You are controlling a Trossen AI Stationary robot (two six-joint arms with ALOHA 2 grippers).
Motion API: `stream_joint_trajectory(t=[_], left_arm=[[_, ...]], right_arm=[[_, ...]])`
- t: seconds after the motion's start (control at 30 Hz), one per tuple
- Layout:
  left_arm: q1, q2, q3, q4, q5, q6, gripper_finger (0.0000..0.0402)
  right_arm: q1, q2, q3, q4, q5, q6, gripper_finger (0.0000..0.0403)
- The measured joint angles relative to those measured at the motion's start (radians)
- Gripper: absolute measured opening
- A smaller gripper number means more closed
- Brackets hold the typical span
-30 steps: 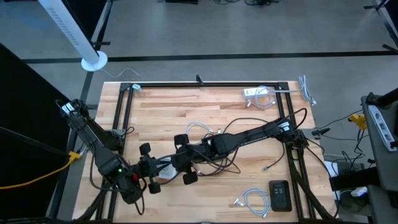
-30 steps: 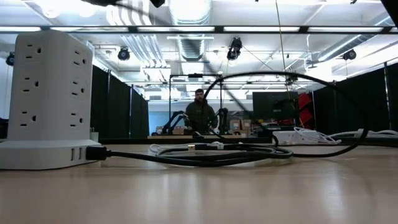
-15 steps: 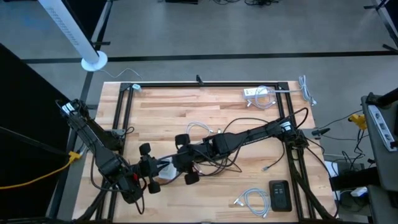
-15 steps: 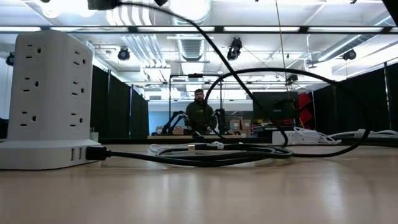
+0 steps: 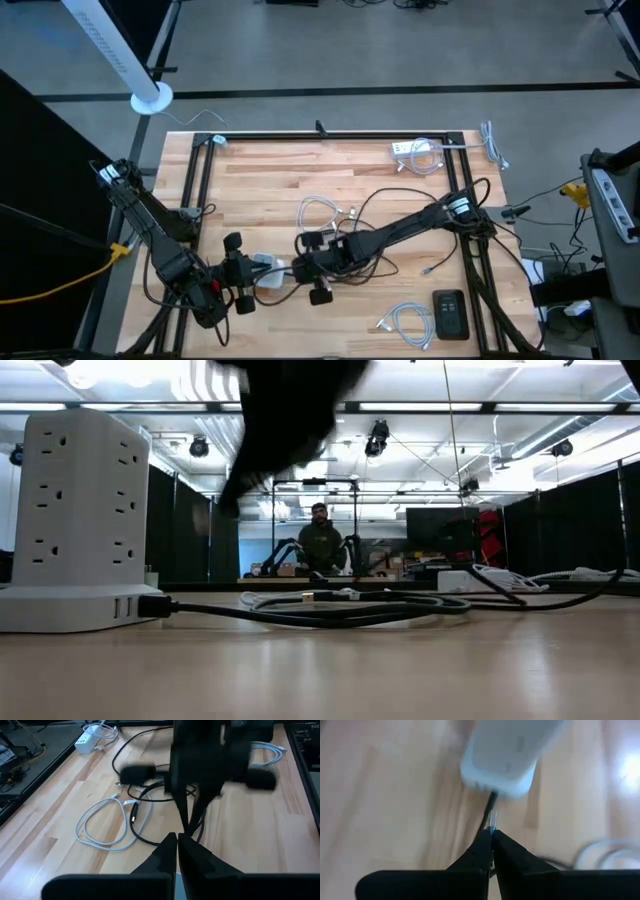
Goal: Plug in charger cables
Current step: Insert the black charger cable into the bottom white outlet extension
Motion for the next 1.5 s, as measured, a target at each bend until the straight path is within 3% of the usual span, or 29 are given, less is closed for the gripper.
stream_joint_trajectory(t=[0.17,0.33,0.77,1.2,1.5], left_arm=[[-0.002,0.000,0.000,0.001,0.000,0.000,0.0000],[-0.002,0.001,0.000,0.001,0.000,-0.011,0.0000],[-0.002,0.001,0.000,0.000,0.000,-0.021,0.0000],[-0.002,0.001,0.000,-0.001,0.000,-0.021,0.0000],[-0.002,0.001,0.000,-0.001,0.000,-0.021,0.0000]], right_arm=[[-0.003,0.005,-0.215,0.278,0.006,0.024,0.0000],[-0.002,0.004,-0.288,0.382,0.006,0.038,0.0000],[0.006,0.001,-0.305,0.374,0.000,-0.028,0.0003],[0.024,-0.001,-0.305,0.348,0.106,-0.179,0.0118],[0.024,-0.001,-0.305,0.339,0.159,-0.179,0.0122]])
